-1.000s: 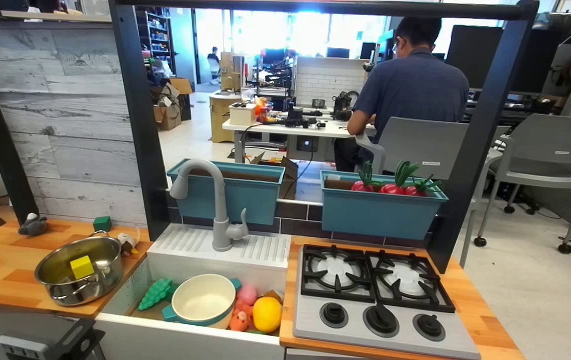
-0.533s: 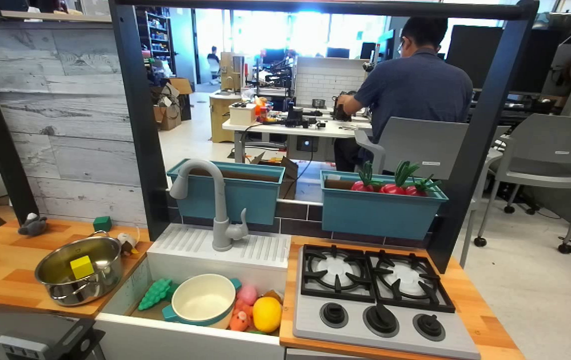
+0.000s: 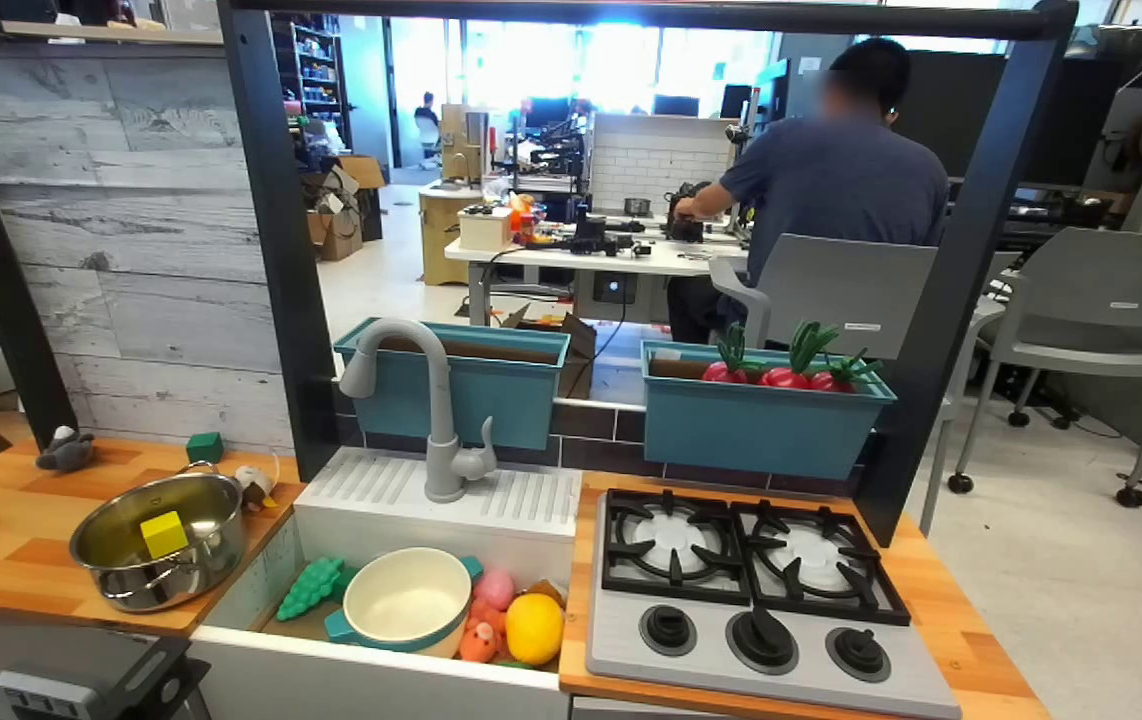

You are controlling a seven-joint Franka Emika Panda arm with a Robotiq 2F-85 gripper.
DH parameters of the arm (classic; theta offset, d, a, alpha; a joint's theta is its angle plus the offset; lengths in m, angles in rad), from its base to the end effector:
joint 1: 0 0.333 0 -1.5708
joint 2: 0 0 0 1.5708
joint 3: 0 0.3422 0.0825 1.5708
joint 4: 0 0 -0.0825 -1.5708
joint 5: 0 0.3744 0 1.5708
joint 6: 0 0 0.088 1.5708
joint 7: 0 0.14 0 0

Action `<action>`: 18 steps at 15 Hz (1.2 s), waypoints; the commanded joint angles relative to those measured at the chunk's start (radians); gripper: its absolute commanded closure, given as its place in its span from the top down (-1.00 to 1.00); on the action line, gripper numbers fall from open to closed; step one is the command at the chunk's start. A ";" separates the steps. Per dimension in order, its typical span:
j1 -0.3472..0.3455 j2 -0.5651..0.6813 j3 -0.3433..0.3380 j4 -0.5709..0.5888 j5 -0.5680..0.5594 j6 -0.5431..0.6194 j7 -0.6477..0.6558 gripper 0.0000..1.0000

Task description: Move the pot to the left and the orange plush toy to the right

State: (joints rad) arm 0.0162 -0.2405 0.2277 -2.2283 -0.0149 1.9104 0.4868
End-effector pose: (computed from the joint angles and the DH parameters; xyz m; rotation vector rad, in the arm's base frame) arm 0.4381 0.1115 0.4596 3.0247 -0.3738 -0.0826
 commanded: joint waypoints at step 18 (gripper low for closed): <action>0.035 0.750 -0.153 0.325 -0.224 0.290 -0.507 1.00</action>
State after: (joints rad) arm 0.0269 0.3853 0.0998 -2.0449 -0.2330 2.2835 0.0861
